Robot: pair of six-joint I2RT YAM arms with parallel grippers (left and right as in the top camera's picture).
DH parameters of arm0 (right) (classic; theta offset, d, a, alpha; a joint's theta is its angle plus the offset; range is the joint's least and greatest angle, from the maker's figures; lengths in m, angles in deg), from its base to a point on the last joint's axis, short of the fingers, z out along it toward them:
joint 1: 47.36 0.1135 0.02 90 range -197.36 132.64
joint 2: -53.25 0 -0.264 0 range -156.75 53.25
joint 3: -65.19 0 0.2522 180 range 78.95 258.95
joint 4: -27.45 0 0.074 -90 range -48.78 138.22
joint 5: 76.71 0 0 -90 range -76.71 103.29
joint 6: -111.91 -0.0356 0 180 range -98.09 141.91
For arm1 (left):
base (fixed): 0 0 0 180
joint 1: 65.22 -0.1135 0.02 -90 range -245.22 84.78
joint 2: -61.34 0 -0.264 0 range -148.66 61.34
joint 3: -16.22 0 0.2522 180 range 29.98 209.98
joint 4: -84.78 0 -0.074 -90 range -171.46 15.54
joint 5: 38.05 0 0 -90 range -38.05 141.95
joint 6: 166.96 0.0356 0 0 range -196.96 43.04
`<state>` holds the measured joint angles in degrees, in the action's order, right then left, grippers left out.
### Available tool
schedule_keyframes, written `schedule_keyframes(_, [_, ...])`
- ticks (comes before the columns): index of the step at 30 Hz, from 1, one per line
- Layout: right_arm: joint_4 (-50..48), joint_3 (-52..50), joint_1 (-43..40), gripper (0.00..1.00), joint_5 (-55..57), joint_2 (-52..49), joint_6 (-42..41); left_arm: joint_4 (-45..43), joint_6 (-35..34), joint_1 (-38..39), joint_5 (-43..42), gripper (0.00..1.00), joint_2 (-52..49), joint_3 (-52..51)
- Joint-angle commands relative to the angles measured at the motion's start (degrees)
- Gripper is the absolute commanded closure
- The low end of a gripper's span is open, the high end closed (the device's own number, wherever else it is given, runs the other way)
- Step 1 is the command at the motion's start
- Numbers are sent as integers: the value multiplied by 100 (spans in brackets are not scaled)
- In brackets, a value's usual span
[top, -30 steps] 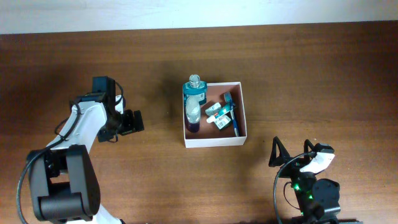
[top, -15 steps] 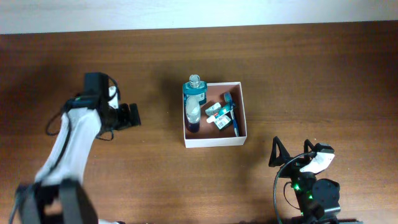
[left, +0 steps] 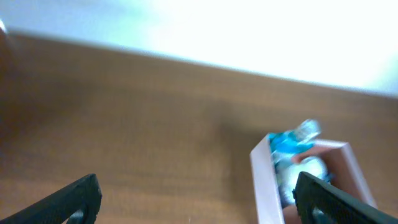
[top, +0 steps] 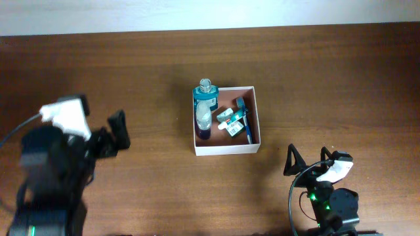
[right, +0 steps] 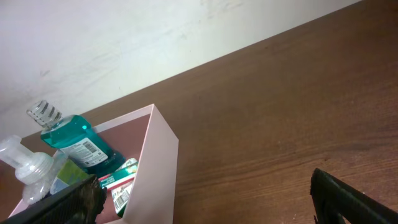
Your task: Pack container
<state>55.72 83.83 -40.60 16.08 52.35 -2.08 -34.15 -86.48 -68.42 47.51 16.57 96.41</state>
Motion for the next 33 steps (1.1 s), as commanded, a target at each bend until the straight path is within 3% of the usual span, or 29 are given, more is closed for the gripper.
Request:
schedule_keyframes(1, [-20, -50, -42, 2, 50, 66, 11, 7, 11, -22, -22, 0, 557, 2])
schedule_keyframes(12, [-20, -50, -42, 2, 48, 66, 11, 258, 13, -24, -22, 1, 1209, -2])
schedule_keyframes(24, [-20, -50, -42, 2, 50, 66, 11, 1193, 15, -24, 229, 1, 2057, -37])
schedule_keyframes(33, [-20, -50, -42, 2, 48, 66, 11, 1193, 15, -24, 341, 1, 2787, -975])
